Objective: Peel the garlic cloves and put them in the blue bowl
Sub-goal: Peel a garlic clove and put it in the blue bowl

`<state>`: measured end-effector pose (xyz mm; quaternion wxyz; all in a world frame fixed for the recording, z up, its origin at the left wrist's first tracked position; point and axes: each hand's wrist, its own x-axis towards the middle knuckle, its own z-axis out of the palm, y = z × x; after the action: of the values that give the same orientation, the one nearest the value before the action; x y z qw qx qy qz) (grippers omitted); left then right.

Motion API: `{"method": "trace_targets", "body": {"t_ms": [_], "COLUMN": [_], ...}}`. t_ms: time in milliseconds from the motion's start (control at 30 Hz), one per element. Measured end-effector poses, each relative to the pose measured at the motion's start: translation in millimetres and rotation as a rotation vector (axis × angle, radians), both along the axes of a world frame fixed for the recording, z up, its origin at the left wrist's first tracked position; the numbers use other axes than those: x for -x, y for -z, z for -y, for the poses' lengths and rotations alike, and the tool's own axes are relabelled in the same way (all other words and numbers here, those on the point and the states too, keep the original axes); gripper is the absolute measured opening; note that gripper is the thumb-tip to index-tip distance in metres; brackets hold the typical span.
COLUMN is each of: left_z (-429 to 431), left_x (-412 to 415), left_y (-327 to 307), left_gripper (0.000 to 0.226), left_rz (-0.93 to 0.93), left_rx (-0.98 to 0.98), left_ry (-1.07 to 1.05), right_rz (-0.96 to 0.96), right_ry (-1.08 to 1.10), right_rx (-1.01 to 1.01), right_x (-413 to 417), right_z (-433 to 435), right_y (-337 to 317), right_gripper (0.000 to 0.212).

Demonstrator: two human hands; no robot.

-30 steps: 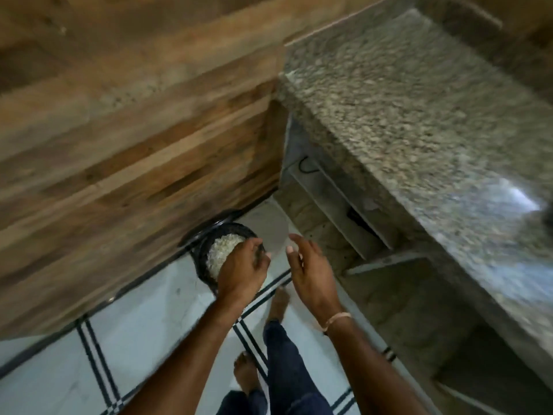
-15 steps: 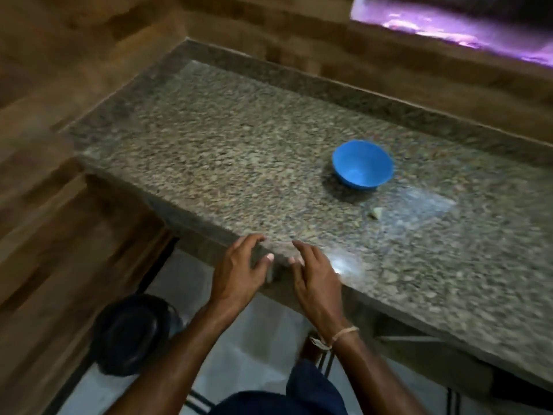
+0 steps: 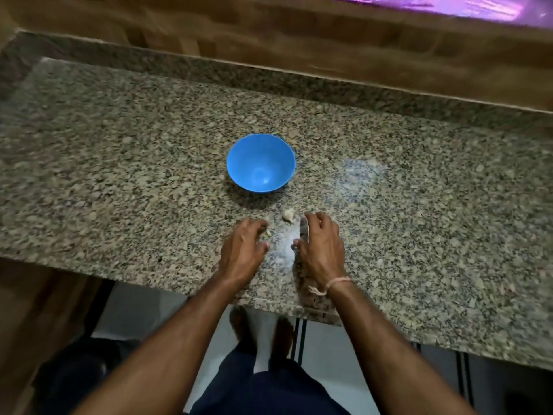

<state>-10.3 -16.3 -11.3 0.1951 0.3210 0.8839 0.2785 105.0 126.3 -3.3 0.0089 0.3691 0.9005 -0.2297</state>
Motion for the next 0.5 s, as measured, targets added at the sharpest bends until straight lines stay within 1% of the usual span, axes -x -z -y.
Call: {"method": "trace_targets", "body": {"t_ms": [67, 167, 300, 400, 500], "left_z": [-11.1, -17.7, -18.5, -28.5, -50.7], "left_x": [4.0, 7.8, 10.0, 23.6, 58.3], "left_y": [8.9, 13.4, 7.0, -14.3, -38.8], "left_gripper": [0.034, 0.016, 0.021, 0.011, 0.004], "left_rz": [-0.046, -0.103, -0.117, -0.134, -0.256], "left_rx": [0.017, 0.016, -0.04, -0.147, -0.196], "left_ry": [0.015, 0.028, 0.009, -0.091, -0.155], "right_rz": [0.071, 0.131, 0.11, 0.111, 0.11], "right_ry": [-0.016, -0.048, -0.017, 0.004, 0.022], "right_rx": [-0.003, -0.032, -0.058, -0.063, -0.061], "right_x": [8.6, 16.4, 18.9, 20.9, 23.5], "right_z": [-11.7, -18.5, -16.4, -15.6, -15.8], "right_y": [2.2, 3.1, 9.9, 15.5, 16.6], "right_gripper": [0.071, 0.072, 0.073, 0.076, 0.074]}}
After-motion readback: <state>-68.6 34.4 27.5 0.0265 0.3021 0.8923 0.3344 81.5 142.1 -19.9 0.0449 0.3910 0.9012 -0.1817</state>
